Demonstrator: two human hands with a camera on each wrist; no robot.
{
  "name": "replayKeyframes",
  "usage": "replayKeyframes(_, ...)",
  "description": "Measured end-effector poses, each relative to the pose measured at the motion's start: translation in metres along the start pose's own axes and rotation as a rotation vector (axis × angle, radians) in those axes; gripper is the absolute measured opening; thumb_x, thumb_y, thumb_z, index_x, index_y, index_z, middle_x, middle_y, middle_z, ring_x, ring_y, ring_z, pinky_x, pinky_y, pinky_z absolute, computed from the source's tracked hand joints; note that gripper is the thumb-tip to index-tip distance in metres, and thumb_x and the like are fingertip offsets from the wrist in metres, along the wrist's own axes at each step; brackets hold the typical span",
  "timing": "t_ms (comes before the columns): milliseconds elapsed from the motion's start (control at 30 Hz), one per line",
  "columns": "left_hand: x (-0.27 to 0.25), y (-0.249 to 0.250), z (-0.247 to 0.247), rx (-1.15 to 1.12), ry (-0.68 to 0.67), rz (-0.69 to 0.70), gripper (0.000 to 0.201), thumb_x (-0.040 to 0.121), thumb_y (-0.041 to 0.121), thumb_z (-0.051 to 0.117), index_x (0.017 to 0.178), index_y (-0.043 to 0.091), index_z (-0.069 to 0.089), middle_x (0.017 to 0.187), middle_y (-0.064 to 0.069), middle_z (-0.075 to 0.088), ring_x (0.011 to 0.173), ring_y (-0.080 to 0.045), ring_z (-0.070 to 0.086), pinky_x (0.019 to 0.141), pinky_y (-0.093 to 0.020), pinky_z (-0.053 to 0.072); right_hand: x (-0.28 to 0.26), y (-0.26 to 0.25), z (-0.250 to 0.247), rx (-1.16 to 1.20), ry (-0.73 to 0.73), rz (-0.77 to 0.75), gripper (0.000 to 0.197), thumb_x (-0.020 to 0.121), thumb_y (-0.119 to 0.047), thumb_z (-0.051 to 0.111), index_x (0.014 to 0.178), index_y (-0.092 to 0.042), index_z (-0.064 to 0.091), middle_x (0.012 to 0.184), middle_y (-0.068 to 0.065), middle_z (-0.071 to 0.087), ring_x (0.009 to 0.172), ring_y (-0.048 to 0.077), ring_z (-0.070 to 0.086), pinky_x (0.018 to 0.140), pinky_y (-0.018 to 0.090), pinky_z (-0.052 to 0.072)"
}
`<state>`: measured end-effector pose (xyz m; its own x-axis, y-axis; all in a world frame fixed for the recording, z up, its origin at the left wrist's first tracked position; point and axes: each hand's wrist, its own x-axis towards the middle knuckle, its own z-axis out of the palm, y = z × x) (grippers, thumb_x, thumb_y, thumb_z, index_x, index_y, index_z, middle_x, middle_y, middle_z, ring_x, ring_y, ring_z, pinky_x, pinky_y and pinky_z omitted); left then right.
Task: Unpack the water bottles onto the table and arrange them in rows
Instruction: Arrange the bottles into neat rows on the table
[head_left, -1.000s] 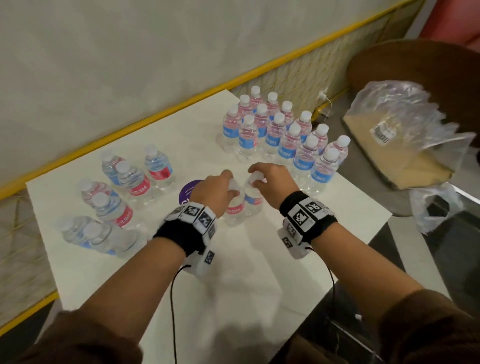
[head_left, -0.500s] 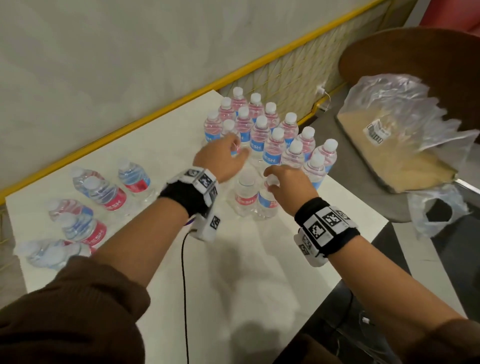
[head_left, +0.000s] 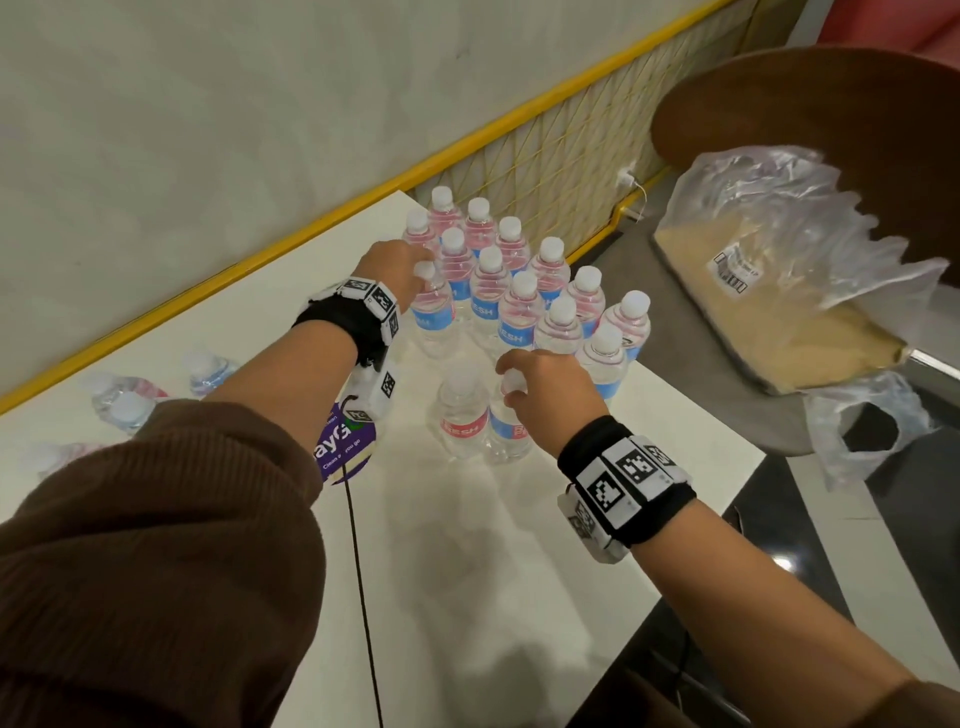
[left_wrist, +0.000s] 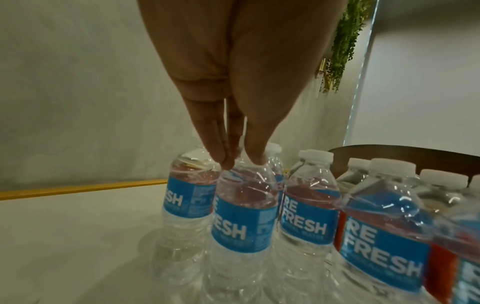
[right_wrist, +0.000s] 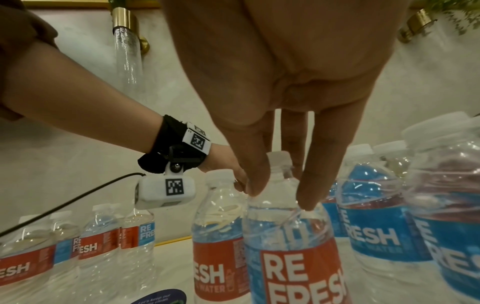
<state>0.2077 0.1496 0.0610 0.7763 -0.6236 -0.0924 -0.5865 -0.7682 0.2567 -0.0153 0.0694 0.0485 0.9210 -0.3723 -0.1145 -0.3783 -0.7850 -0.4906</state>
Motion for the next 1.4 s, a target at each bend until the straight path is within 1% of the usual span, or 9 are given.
replayKeyframes(267,0.001,-0.002,-0.002,-0.067,0.062,-0.003,0.016,0.088,0.013,0.055,0.088,0.000,0.064,0.095,-0.025,0.064,0.094,-0.042,0.058,0.078,-0.036,0.042,0.000,0.001,0.002,-0.002,-0.011,-0.006,0.035,0.090,-0.011,0.055,0.124,-0.020,0.055,0.115,0.008,0.062,0.103,0.026,0.058,0.085,0.032,0.048)
replayKeyframes(533,-0.012,-0.002,-0.001,-0.072,0.077,-0.047,0.050,0.088,0.024,0.061,0.136,0.018,0.046,0.124,-0.018,0.051,0.114,-0.036,0.052,0.093,-0.042,0.044,-0.003,0.003,0.003,0.002,0.013,-0.021,0.035,0.090,-0.012,0.055,0.123,-0.020,0.056,0.115,0.007,0.061,0.102,0.026,0.058,0.083,0.030,0.047)
replayKeyframes(633,-0.037,0.001,0.004,-0.129,0.175,0.039,0.052,0.084,0.008,0.061,0.133,0.018,0.046,0.126,-0.012,0.045,0.115,-0.031,0.049,0.096,-0.043,0.045,-0.005,0.013,0.005,0.153,0.042,-0.002,0.038,0.088,-0.016,0.061,0.124,-0.023,0.055,0.117,0.004,0.060,0.104,0.023,0.057,0.087,0.028,0.046)
replayKeyframes(700,-0.057,0.002,0.008,-0.171,0.060,0.137,0.050,0.081,-0.003,0.056,0.127,0.016,0.051,0.124,-0.010,0.047,0.111,-0.026,0.051,0.094,-0.036,0.045,-0.009,0.023,0.010,0.363,0.057,0.078,0.048,0.083,-0.023,0.069,0.127,-0.025,0.051,0.118,0.000,0.058,0.105,0.018,0.057,0.089,0.028,0.047)
replayKeyframes(767,-0.074,0.001,0.015,-0.135,-0.247,0.165,0.056,0.078,-0.006,0.055,0.128,0.019,0.051,0.123,-0.006,0.050,0.107,-0.024,0.054,0.089,-0.029,0.044,-0.015,0.033,0.019,0.519,0.015,0.154,0.061,0.077,-0.024,0.076,0.130,-0.024,0.046,0.118,-0.002,0.057,0.102,0.015,0.057,0.086,0.027,0.047)
replayKeyframes(900,-0.096,0.000,0.029,-0.135,-0.602,0.168,0.081,0.070,0.005,0.075,0.139,0.027,0.038,0.124,0.008,0.050,0.108,-0.017,0.052,0.091,-0.029,0.044,-0.024,0.040,0.046,0.573,-0.077,0.181,0.078,0.074,-0.016,0.079,0.139,-0.021,0.035,0.132,-0.001,0.052,0.112,0.016,0.053,0.092,0.024,0.043)
replayKeyframes(1100,-0.108,0.004,0.047,-0.439,-0.439,0.076,0.056,0.068,0.039,0.081,0.116,0.034,0.052,0.111,0.010,0.063,0.105,-0.015,0.059,0.092,-0.030,0.047,-0.022,0.040,0.061,0.622,-0.018,0.209,0.079,0.075,-0.020,0.078,0.140,-0.020,0.033,0.135,-0.001,0.051,0.117,0.019,0.054,0.094,0.026,0.043)
replayKeyframes(1300,-0.104,0.011,0.026,-0.183,-0.580,0.227,0.074,0.073,0.001,0.069,0.139,0.021,0.041,0.140,-0.003,0.046,0.129,-0.021,0.044,0.107,-0.037,0.039,-0.015,0.037,0.048,0.628,0.067,0.182,0.083,0.073,-0.023,0.080,0.141,-0.022,0.032,0.137,-0.002,0.049,0.123,0.018,0.050,0.103,0.038,0.044)
replayKeyframes(1400,-0.106,0.010,0.019,-0.109,-0.531,0.150,0.093,0.070,0.047,0.076,0.146,0.030,0.025,0.147,0.002,0.036,0.133,-0.019,0.040,0.109,-0.038,0.036,-0.011,0.033,0.040,0.575,0.106,0.119,0.081,0.073,-0.025,0.079,0.140,-0.026,0.033,0.140,-0.002,0.045,0.126,0.018,0.046,0.105,0.040,0.042)
